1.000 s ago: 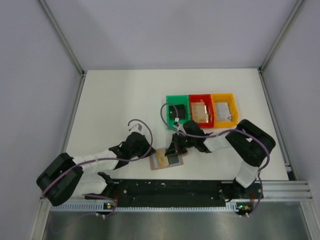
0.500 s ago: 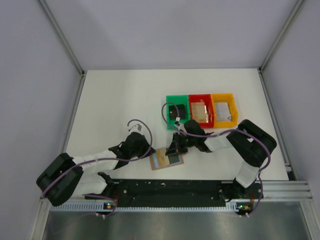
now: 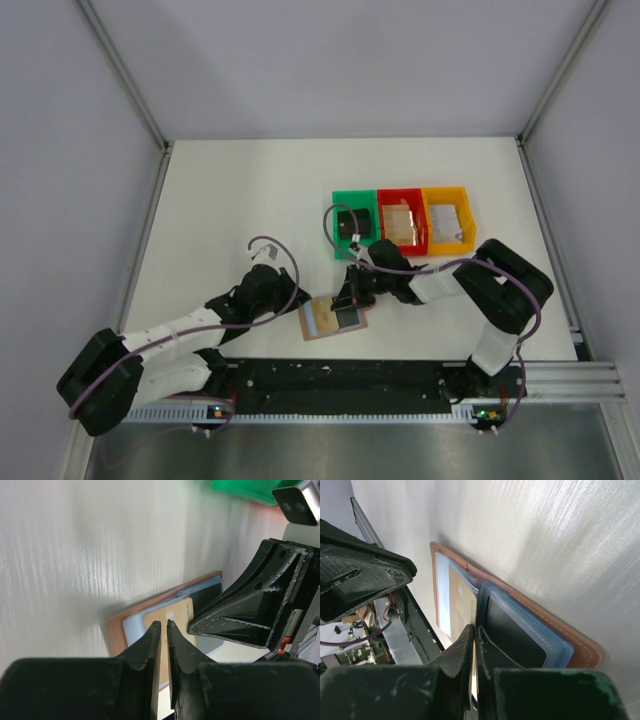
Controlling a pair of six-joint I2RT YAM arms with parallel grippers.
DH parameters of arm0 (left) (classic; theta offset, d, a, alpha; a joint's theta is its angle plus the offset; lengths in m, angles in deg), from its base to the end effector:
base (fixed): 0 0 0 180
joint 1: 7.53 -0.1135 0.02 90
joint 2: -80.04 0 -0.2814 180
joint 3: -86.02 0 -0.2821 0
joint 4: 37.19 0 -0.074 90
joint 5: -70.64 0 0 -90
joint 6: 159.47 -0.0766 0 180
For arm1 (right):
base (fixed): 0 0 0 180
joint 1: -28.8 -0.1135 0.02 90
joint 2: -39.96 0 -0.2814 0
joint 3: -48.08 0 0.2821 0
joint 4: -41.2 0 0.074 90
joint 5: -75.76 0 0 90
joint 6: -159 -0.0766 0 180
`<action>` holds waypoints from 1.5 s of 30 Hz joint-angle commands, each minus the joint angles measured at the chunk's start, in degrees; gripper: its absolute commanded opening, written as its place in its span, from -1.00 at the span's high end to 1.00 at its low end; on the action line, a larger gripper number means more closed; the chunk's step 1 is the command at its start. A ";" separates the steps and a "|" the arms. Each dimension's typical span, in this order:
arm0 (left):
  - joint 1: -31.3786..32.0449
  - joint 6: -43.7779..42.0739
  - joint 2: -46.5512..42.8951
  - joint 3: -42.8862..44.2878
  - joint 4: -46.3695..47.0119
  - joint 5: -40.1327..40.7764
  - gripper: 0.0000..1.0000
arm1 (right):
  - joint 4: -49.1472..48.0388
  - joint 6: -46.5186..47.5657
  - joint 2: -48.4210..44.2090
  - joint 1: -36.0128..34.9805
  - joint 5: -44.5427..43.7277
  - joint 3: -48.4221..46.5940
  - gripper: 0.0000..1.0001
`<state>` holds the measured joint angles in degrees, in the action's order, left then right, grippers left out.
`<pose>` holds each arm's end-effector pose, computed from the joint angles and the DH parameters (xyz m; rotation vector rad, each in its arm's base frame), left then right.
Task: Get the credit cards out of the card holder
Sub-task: Remove the credit card from the card holder.
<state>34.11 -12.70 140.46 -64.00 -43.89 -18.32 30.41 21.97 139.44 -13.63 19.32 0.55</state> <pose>0.1835 -0.1613 0.1244 -0.3240 2.3584 -0.8817 0.2253 0.2633 0.0782 -0.2497 2.5948 1.3786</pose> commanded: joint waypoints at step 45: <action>-0.34 -3.95 14.11 6.56 0.31 -1.65 1.00 | -1.01 1.32 -0.25 0.77 -0.43 0.26 1.00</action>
<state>34.00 -15.65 152.79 -59.06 -43.41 -20.53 30.43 22.04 139.44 -13.39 19.65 0.55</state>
